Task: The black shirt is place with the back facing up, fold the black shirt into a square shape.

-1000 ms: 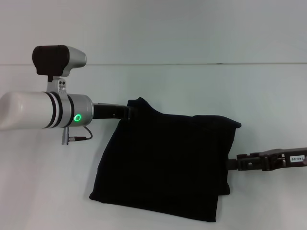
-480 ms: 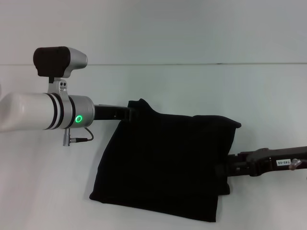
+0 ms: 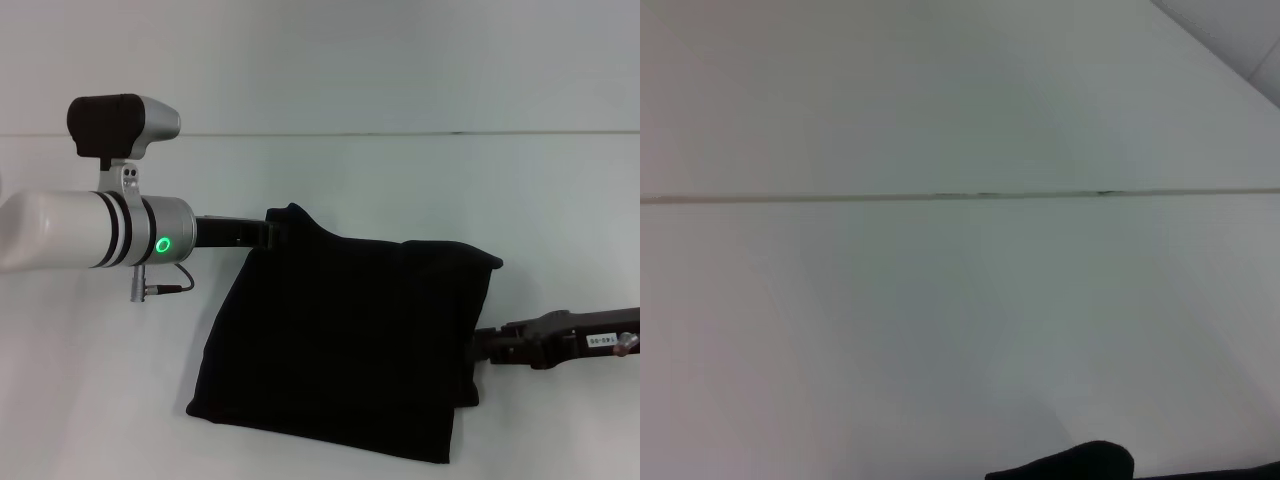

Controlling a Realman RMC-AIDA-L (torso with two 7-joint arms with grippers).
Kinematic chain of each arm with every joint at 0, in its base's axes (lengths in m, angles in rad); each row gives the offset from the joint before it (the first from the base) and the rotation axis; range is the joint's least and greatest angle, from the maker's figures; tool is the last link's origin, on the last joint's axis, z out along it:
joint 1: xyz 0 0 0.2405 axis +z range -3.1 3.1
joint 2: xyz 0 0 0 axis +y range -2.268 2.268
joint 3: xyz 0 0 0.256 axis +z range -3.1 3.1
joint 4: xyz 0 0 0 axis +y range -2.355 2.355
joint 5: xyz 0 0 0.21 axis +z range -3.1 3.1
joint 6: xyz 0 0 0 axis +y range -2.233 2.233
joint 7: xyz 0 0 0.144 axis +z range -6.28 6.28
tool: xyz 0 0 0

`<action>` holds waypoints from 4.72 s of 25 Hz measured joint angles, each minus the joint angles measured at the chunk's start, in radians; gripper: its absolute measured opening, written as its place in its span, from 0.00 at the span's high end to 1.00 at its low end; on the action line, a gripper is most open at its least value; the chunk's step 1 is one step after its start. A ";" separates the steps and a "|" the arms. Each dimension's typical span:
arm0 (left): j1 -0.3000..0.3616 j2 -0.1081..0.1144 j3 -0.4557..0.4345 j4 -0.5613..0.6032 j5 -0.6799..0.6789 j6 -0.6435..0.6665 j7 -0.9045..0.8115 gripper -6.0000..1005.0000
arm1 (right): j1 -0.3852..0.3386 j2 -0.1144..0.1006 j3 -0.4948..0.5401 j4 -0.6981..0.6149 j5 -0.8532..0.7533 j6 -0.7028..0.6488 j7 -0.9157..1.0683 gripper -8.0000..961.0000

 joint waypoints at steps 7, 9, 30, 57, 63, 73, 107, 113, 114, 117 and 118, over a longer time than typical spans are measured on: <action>0.000 0.000 0.000 -0.001 -0.001 -0.001 -0.001 0.95 | 0.002 -0.007 0.004 0.001 0.001 0.018 0.006 0.73; 0.000 0.000 0.000 -0.002 -0.001 -0.001 -0.001 0.95 | 0.004 -0.007 0.004 0.000 0.001 0.022 0.008 0.80; 0.000 -0.002 0.000 -0.003 -0.001 -0.001 -0.002 0.95 | 0.019 0.030 -0.020 -0.001 0.000 0.073 -0.055 0.42; 0.008 0.000 0.000 0.001 -0.001 -0.008 -0.015 0.95 | 0.005 -0.007 0.008 -0.008 0.007 -0.050 -0.011 0.96; 0.009 0.002 0.000 0.003 -0.001 -0.011 -0.026 0.95 | 0.006 -0.031 0.001 -0.010 0.002 -0.078 0.092 0.96; 0.007 0.005 0.000 0.004 -0.001 -0.012 -0.028 0.95 | 0.010 -0.049 -0.007 -0.010 -0.081 -0.137 0.194 0.96; 0.013 0.011 -0.067 0.006 -0.001 -0.012 -0.042 0.93 | 0.005 -0.063 0.252 -0.036 -0.098 0.043 0.229 0.33; 0.019 0.011 -0.116 0.006 -0.002 -0.012 -0.042 0.93 | 0.010 -0.061 0.253 -0.037 -0.043 0.050 0.219 0.26; 0.019 0.011 -0.128 0.006 -0.002 -0.014 -0.042 0.93 | 0.012 -0.061 0.253 -0.037 -0.039 0.050 0.217 0.25; 0.021 0.011 -0.176 0.003 -0.003 -0.017 -0.042 0.93 | 0.022 -0.059 0.251 -0.037 -0.034 0.051 0.209 0.26; 0.022 0.011 -0.190 0.001 -0.003 -0.017 -0.043 0.93 | 0.027 -0.057 0.249 -0.037 -0.033 0.051 0.207 0.26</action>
